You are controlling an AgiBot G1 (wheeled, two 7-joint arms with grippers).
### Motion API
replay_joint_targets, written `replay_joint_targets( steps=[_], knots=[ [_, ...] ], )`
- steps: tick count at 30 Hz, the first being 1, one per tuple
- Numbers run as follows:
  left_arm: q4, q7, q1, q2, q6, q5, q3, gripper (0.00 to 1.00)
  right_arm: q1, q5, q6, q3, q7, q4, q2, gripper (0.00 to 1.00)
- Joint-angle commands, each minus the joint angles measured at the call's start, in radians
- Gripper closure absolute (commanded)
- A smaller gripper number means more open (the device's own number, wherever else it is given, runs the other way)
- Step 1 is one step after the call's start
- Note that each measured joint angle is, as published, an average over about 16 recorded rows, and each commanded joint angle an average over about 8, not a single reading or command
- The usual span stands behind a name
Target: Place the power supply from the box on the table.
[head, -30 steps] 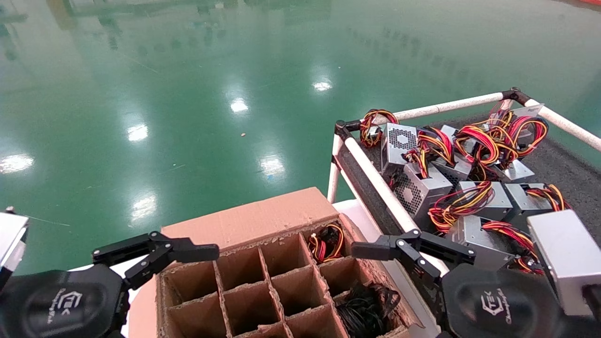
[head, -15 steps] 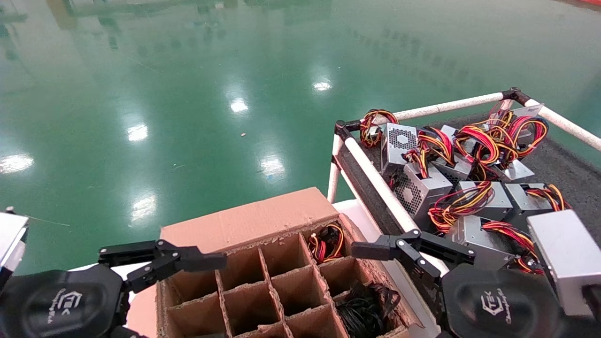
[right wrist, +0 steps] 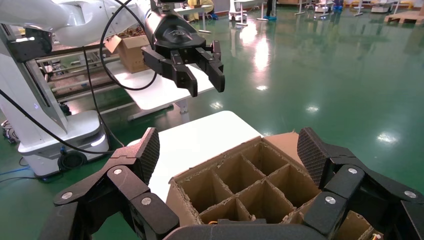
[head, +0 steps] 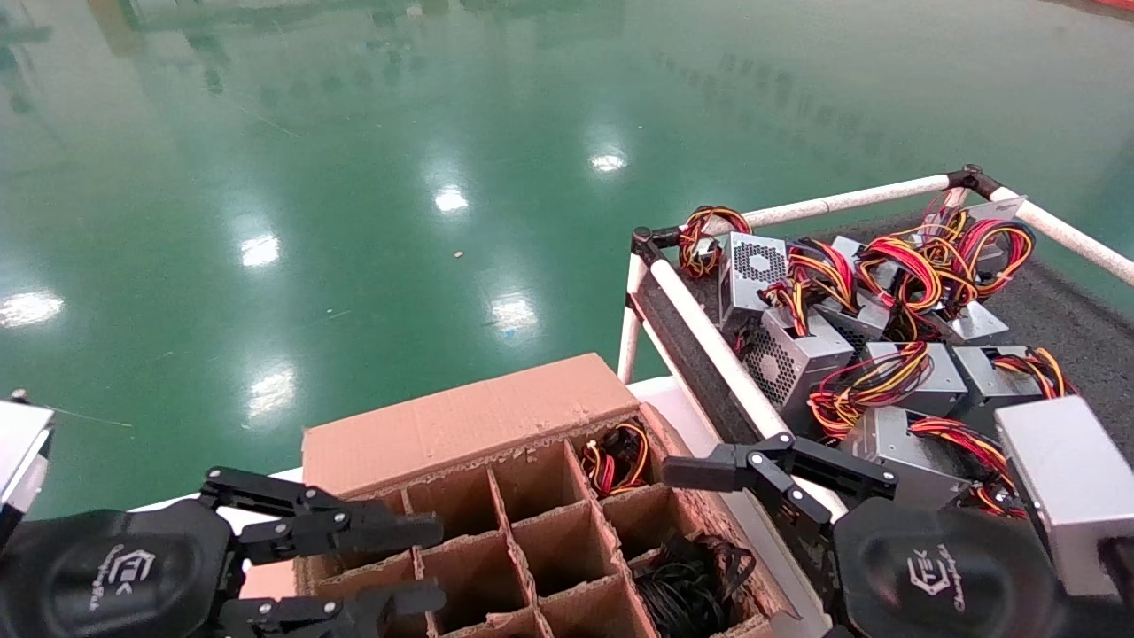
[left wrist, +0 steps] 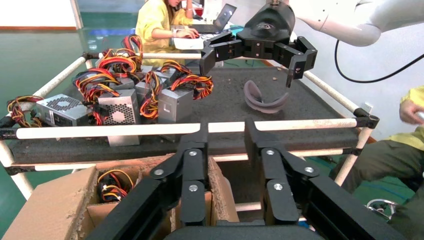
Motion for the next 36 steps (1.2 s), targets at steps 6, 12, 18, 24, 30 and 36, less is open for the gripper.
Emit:
replay_joint_targets(
  steps=[6,12,18,24,30,36],
  knots=[
    [0.0,0.0,0.0,0.0,0.0,0.0,0.0,1.0,0.0,0.0,0.0,0.0,0.0,0.0,0.0,0.0],
    [0.0,0.0,0.0,0.0,0.0,0.0,0.0,0.78,0.0,0.0,0.0,0.0,0.0,0.0,0.0,0.0],
    [0.0,0.0,0.0,0.0,0.0,0.0,0.0,0.06,0.0,0.0,0.0,0.0,0.0,0.0,0.0,0.0],
    [0.0,0.0,0.0,0.0,0.0,0.0,0.0,0.0,0.0,-0.004,0.002,0.0,-0.001,-0.003,0.002,0.0],
    [0.0,0.0,0.0,0.0,0.0,0.0,0.0,0.0,0.005,-0.046,0.017,-0.009,-0.01,-0.037,0.01,0.0],
    [0.0,0.0,0.0,0.0,0.0,0.0,0.0,0.0,0.019,-0.13,0.041,-0.038,-0.019,-0.093,0.009,0.0]
  ],
)
